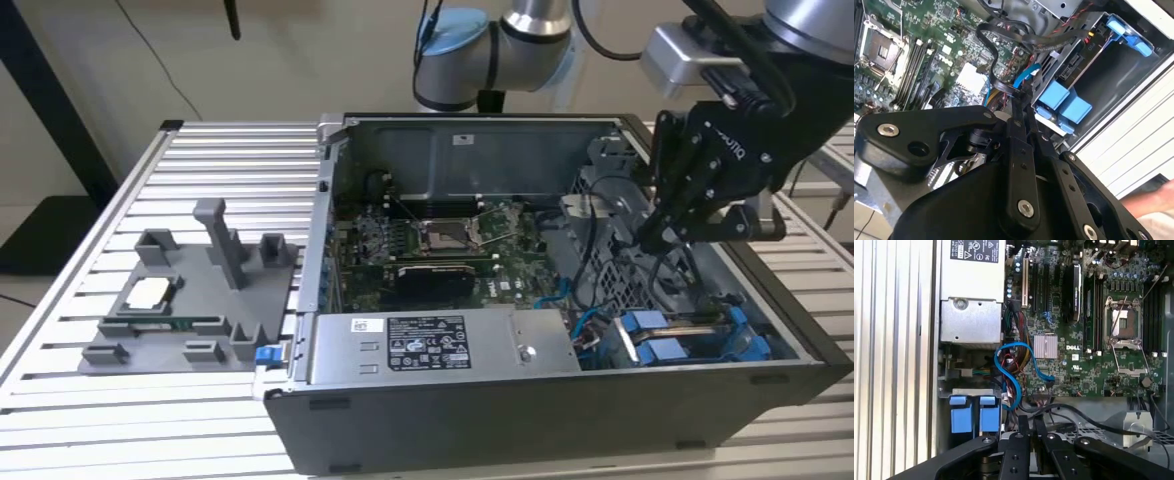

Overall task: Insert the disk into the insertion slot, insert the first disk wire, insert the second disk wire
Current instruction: 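Insert the second disk wire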

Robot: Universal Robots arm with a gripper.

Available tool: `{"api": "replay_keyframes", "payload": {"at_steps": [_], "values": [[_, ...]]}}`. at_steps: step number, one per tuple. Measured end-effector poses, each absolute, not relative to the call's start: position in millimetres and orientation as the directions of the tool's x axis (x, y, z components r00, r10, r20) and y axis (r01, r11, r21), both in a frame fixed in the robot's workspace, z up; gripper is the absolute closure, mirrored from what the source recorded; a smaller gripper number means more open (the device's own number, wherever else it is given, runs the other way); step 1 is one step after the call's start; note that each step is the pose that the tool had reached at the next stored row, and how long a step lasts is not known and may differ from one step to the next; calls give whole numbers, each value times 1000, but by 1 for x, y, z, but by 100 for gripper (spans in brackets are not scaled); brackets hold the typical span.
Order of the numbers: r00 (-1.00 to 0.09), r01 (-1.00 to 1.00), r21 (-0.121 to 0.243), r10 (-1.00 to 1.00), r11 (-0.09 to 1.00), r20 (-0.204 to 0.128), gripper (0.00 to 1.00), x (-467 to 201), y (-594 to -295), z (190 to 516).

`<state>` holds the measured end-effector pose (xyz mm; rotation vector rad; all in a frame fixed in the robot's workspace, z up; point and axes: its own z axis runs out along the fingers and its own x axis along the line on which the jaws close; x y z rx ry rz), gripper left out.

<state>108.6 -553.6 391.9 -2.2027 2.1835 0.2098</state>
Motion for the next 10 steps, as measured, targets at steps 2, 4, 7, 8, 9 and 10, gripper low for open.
{"api": "replay_keyframes", "payload": {"at_steps": [2, 4, 7, 8, 9, 10], "values": [[5, -997, 70, -993, -13, -115, 84, 109, -554, 390], [5, -997, 70, -994, -12, -111, 84, 109, -554, 387], [4, -997, 70, -994, -12, -108, 84, 113, -554, 384], [4, -997, 70, -994, -12, -107, 84, 116, -555, 383], [4, -997, 71, -994, -12, -106, 84, 119, -555, 382], [4, -997, 71, -995, -12, -103, 84, 122, -556, 382]]}}
